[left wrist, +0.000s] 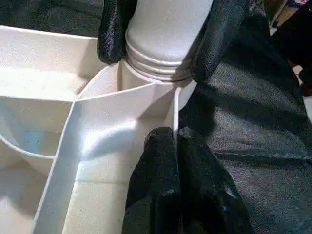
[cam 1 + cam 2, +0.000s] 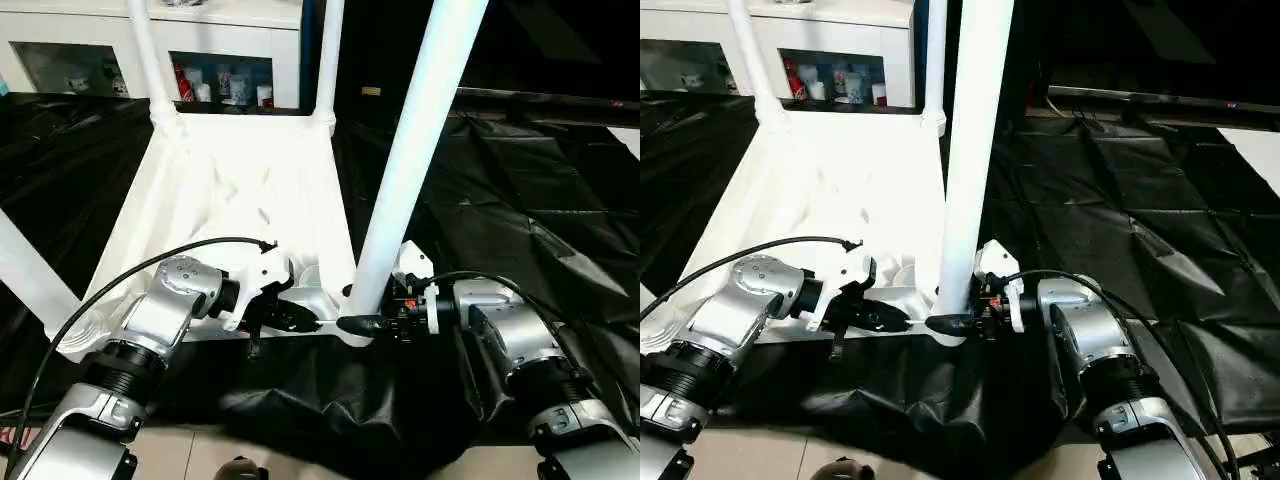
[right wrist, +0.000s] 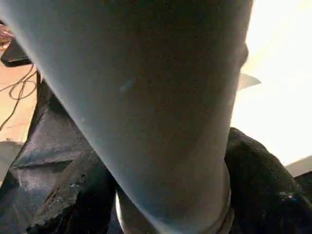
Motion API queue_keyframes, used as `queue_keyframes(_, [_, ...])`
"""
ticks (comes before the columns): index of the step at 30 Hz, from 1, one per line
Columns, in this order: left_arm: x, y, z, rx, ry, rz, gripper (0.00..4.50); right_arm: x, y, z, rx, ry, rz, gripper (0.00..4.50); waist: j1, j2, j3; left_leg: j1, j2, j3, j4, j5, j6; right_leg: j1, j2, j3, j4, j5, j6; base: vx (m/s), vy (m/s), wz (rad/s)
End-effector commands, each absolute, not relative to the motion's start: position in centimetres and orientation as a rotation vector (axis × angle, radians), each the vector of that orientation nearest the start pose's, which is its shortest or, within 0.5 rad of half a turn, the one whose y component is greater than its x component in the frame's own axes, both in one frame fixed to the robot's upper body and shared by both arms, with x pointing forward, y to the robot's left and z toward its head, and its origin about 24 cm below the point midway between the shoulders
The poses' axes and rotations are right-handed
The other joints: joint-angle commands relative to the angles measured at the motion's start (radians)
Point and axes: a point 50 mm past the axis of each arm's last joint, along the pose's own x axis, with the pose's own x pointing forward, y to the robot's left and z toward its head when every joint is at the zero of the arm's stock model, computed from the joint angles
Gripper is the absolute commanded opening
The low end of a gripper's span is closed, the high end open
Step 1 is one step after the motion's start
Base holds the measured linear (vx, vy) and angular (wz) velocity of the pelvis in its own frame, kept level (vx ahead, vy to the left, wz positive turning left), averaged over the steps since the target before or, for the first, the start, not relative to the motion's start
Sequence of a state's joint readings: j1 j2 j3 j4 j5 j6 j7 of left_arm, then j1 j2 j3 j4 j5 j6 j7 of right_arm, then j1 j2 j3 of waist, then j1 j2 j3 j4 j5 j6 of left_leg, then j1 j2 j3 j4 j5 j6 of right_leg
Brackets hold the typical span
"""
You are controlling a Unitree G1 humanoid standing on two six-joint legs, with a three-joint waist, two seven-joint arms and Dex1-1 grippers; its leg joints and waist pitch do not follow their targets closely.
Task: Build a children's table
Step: Rotate leg to tighten
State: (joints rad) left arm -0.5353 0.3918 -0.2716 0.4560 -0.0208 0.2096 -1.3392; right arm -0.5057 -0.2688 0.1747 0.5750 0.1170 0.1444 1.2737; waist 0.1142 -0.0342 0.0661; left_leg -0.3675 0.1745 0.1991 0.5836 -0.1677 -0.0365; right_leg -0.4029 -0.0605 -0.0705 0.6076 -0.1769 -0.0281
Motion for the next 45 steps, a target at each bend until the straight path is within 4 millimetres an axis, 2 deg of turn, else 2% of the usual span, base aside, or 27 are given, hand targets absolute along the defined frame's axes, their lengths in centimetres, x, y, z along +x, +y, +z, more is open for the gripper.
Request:
queue_keyframes(1, [31.3,11.1,7.0,0.294,0.367,-1.385,0.0,29.4,-9.5,2.5,0.004,0.407,1.376,2.71,-0.003,-0.002,-0.063,0.021,0.07,-0.034,-0.069,-0.267,0.014,0.036,-0.105,0.059,-0.092,-0.404,-0.163,0.0,0.0,0.0])
queue_keyframes(2, [32.0,10.6,7.2,0.281,0.351,-1.323,0.0,29.9,-9.1,2.2,0.02,0.403,1.27,2.67,-0.008,0.0,-0.06,0.023,0.069,-0.035,-0.07,-0.285,0.006,0.033,-0.105,0.059,-0.096,-0.431,-0.16,0.0,0.0,0.0])
queue_keyframes(3, [32.0,10.6,7.2,0.281,0.351,-1.323,0.0,29.9,-9.1,2.2,0.02,0.403,1.27,2.67,-0.012,-0.001,-0.057,0.024,0.067,-0.036,-0.071,-0.302,0.001,0.031,-0.105,0.059,-0.101,-0.464,-0.152,0.0,0.0,0.0])
queue_keyframes(4, [32.6,10.2,7.4,0.276,0.339,-1.264,0.0,30.4,-8.7,1.8,0.038,0.406,1.161,2.67,-0.015,-0.001,-0.058,0.027,0.065,-0.042,-0.07,-0.325,-0.011,0.032,-0.109,0.055,-0.106,-0.526,-0.133,0.0,0.0,0.0])
queue_keyframes(6, [32.6,10.2,7.4,0.276,0.339,-1.264,0.0,30.4,-8.7,1.8,0.038,0.406,1.161,2.67,-0.025,-0.003,-0.057,0.029,0.064,-0.047,-0.071,-0.354,-0.02,0.03,-0.11,0.051,-0.115,-0.587,-0.109,0.0,0.0,0.0])
queue_keyframes(7, [33.2,9.7,7.6,0.271,0.328,-1.214,0.0,30.9,-8.2,1.5,0.051,0.405,1.066,2.66,-0.03,-0.001,-0.058,0.029,0.064,-0.048,-0.071,-0.362,-0.017,0.03,-0.111,0.051,-0.116,-0.593,-0.101,0.0,0.0,0.0])
queue_keyframes(8, [33.9,9.0,7.8,0.263,0.314,-1.141,0.0,31.6,-7.6,1.1,0.082,0.414,0.929,2.66,-0.034,0.004,-0.058,0.031,0.064,-0.048,-0.071,-0.364,-0.021,0.025,-0.109,0.052,-0.117,-0.582,-0.104,0.0,0.0,0.0])
queue_keyframes(9, [34.5,8.5,7.9,0.253,0.302,-1.076,0.0,32.0,-7.1,1.0,0.105,0.415,0.844,2.66,-0.04,0.002,-0.056,0.03,0.062,-0.047,-0.072,-0.371,-0.025,0.022,-0.105,0.051,-0.118,-0.585,-0.104,0.0,0.0,0.0])
queue_keyframes(10, [34.5,8.5,7.9,0.253,0.302,-1.076,0.0,32.0,-7.1,1.0,0.105,0.415,0.844,2.66,-0.044,0.004,-0.057,0.031,0.061,-0.049,-0.072,-0.378,-0.033,0.023,-0.106,0.048,-0.117,-0.59,-0.105,0.0,0.0,0.0])
queue_keyframes(11, [35.0,7.9,8.1,0.242,0.289,-1.012,0.0,32.4,-6.3,1.0,0.126,0.412,0.774,2.66,-0.048,0.002,-0.06,0.031,0.061,-0.052,-0.071,-0.386,-0.037,0.026,-0.11,0.046,-0.12,-0.588,-0.103,0.0,0.0,0.0])
queue_keyframes(12, [35.0,7.8,8.1,0.241,0.287,-1.006,0.0,32.4,-6.2,1.1,0.128,0.411,0.769,2.66,-0.049,0.005,-0.061,0.03,0.062,-0.051,-0.071,-0.382,-0.033,0.028,-0.111,0.047,-0.12,-0.572,-0.106,0.0,0.0,0.0])
queue_keyframes(13, [35.1,7.6,8.2,0.243,0.275,-0.988,0.0,32.5,-5.6,1.4,0.111,0.381,0.772,2.66,-0.05,0.004,-0.064,0.026,0.064,-0.05,-0.073,-0.361,-0.024,0.032,-0.111,0.05,-0.116,-0.519,-0.116,0.0,0.0,0.0])
queue_keyframes(16, [35.2,7.3,8.2,0.248,0.26,-0.979,0.0,32.6,-4.9,1.8,0.088,0.343,0.781,2.66,-0.05,0.003,-0.066,0.021,0.064,-0.043,-0.074,-0.324,-0.008,0.033,-0.106,0.056,-0.107,-0.417,-0.145,0.0,0.0,0.0])
queue_keyframes(17, [35.1,7.2,8.1,0.249,0.258,-0.978,0.0,32.6,-4.7,1.9,0.093,0.333,0.783,3.01,-0.047,0.003,-0.069,0.02,0.063,-0.038,-0.072,-0.293,0.004,0.037,-0.105,0.059,-0.099,-0.35,-0.166,0.0,0.0,0.0])
queue_keyframes(18, [35.1,7.2,8.1,0.249,0.258,-0.978,0.0,32.6,-4.7,1.9,0.093,0.332,0.783,3.35,-0.046,0.003,-0.068,0.019,0.064,-0.037,-0.071,-0.285,0.009,0.038,-0.105,0.059,-0.097,-0.333,-0.172,0.0,0.0,0.0])
queue_keyframes(19, [35.0,7.1,8.1,0.252,0.255,-0.987,0.0,32.6,-4.6,2.0,0.106,0.327,0.789,3.35,-0.046,0.001,-0.068,0.019,0.063,-0.035,-0.07,-0.273,0.016,0.04,-0.105,0.059,-0.096,-0.316,-0.18,0.0,0.0,0.0])
queue_keyframes(22, [34.3,7.1,7.8,0.254,0.249,-1.052,0.0,32.4,-4.6,2.3,0.149,0.312,0.857,3.53,-0.045,0.0,-0.067,0.019,0.063,-0.034,-0.069,-0.271,0.025,0.04,-0.106,0.059,-0.099,-0.349,-0.178,0.0,0.0,0.0])
queue_keyframes(24, [34.0,7.3,7.7,0.262,0.245,-1.095,0.0,32.2,-4.9,2.4,0.124,0.306,0.91,3.82,-0.043,-0.002,-0.068,0.016,0.062,-0.034,-0.068,-0.259,0.03,0.041,-0.106,0.058,-0.101,-0.374,-0.164,0.0,0.0,0.0])
queue_keyframes(27, [33.4,7.7,7.7,0.276,0.236,-1.171,0.0,32.0,-6.0,2.4,0.053,0.296,0.975,4.01,-0.041,-0.005,-0.068,0.014,0.065,-0.034,-0.071,-0.242,0.038,0.043,-0.103,0.057,-0.096,-0.345,-0.163,0.0,0.0,0.0])
queue_keyframes(29, [32.8,8.0,7.6,0.278,0.238,-1.24,0.0,31.8,-7.1,2.5,0.023,0.29,1.029,4.01,-0.039,-0.003,-0.069,0.014,0.066,-0.035,-0.07,-0.24,0.039,0.046,-0.105,0.056,-0.094,-0.342,-0.167,0.0,0.0,0.0])
queue_keyframes(31, [32.4,8.3,7.5,0.299,0.249,-1.286,0.0,31.6,-7.9,2.7,0.005,0.283,1.084,4.01,-0.038,-0.002,-0.066,0.017,0.067,-0.033,-0.071,-0.25,0.037,0.041,-0.105,0.058,-0.098,-0.354,-0.172,0.0,0.0,0.0])
queue_keyframes(34, [32.2,8.5,7.3,0.311,0.257,-1.303,0.0,31.4,-8.4,2.9,-0.004,0.279,1.12,4.01,-0.034,0.001,-0.066,0.019,0.069,-0.033,-0.072,-0.26,0.036,0.039,-0.103,0.059,-0.098,-0.36,-0.17,0.0,0.0,0.0])
queue_keyframes(37, [31.5,9.0,7.2,0.308,0.276,-1.376,0.0,30.8,-9.4,3.1,-0.016,0.283,1.214,4.01,-0.02,0.001,-0.067,0.021,0.072,-0.031,-0.071,-0.257,0.033,0.042,-0.103,0.059,-0.095,-0.35,-0.173,0.0,0.0,0.0])
queue_keyframes(39, [31.0,9.4,7.1,0.304,0.301,-1.429,0.0,30.4,-10.0,3.2,-0.032,0.298,1.28,4.01,-0.012,0.003,-0.069,0.021,0.073,-0.028,-0.07,-0.236,0.039,0.041,-0.1,0.058,-0.089,-0.305,-0.184,0.0,0.0,0.0])
queue_keyframes(40, [30.9,9.5,7.1,0.305,0.304,-1.435,0.0,30.3,-10.1,3.2,-0.035,0.301,1.289,3.69,-0.01,0.003,-0.069,0.021,0.074,-0.028,-0.07,-0.235,0.04,0.042,-0.1,0.057,-0.089,-0.302,-0.186,0.0,0.0,0.0])
queue_keyframes(43, [30.7,10.0,6.9,0.314,0.327,-1.46,0.0,30.0,-10.5,3.2,-0.042,0.316,1.33,3.63,-0.004,0.003,-0.067,0.02,0.071,-0.028,-0.071,-0.244,0.035,0.04,-0.101,0.056,-0.091,-0.334,-0.179,0.0,0.0,0.0])
queue_keyframes(45, [30.5,10.3,6.8,0.314,0.341,-1.47,0.0,29.9,-10.6,3.2,-0.043,0.326,1.344,3.34,-0.003,0.002,-0.068,0.019,0.072,-0.03,-0.071,-0.251,0.028,0.042,-0.103,0.056,-0.092,-0.353,-0.174,0.0,0.0,0.0])
